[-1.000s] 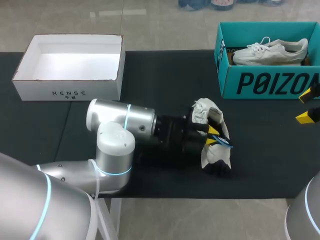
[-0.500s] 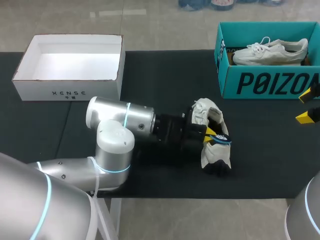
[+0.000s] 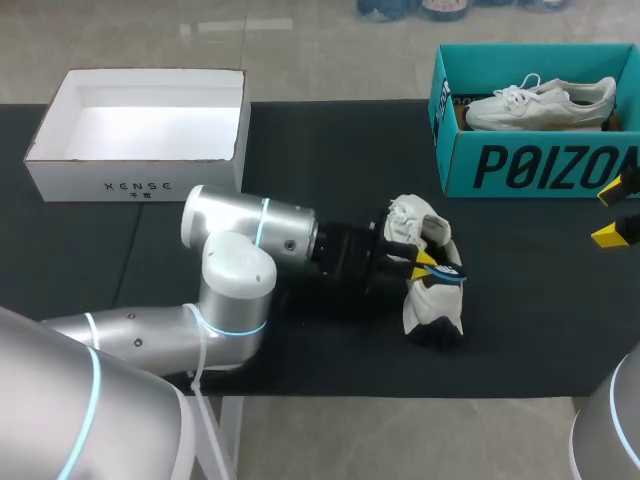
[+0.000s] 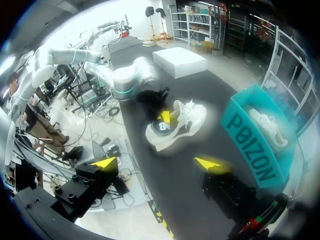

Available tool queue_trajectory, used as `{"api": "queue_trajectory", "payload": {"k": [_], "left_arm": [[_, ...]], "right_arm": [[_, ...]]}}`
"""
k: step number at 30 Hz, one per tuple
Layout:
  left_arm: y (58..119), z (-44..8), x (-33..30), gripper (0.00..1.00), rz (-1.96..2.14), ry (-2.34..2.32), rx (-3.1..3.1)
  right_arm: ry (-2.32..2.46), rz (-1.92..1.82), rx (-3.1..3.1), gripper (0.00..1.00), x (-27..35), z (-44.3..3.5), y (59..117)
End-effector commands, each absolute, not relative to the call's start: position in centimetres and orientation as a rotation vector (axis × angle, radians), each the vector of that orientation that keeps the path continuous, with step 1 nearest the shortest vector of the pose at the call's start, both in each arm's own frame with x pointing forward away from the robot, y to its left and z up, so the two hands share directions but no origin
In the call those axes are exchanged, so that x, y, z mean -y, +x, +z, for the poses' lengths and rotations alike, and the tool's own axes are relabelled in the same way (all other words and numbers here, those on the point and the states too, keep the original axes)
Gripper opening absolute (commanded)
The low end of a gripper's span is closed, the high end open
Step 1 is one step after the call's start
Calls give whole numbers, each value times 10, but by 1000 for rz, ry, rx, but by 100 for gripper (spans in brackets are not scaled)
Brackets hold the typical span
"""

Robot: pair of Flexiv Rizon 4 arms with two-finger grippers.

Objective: Take the shoe out of the shoebox, open the shoe tongue, remove and reinsert the insole, then place the shoe into the shoebox

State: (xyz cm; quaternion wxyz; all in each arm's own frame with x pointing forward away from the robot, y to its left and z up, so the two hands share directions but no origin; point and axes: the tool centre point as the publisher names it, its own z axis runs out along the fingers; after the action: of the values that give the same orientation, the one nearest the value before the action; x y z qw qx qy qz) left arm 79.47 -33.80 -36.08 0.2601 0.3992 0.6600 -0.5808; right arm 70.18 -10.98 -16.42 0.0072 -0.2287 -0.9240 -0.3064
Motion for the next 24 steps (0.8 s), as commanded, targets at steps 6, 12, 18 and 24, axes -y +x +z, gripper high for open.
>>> {"api": "queue_trajectory", "payload": {"k": [6, 12, 18, 24], "left_arm": [[776, -343, 318, 16, -1529, 1056, -1789], [769, -339, 321, 38, -1534, 1056, -1779], [765, -341, 330, 35, -1549, 1058, -1770], [767, -344, 333, 20, -1554, 1064, -1773]], "right_arm": [[-718, -956, 2891, 100, 110, -165, 701], [-718, -956, 2891, 100, 110, -165, 701], [-718, -956, 2891, 100, 110, -165, 701], [-718, -956, 2891, 100, 110, -165, 701]]}}
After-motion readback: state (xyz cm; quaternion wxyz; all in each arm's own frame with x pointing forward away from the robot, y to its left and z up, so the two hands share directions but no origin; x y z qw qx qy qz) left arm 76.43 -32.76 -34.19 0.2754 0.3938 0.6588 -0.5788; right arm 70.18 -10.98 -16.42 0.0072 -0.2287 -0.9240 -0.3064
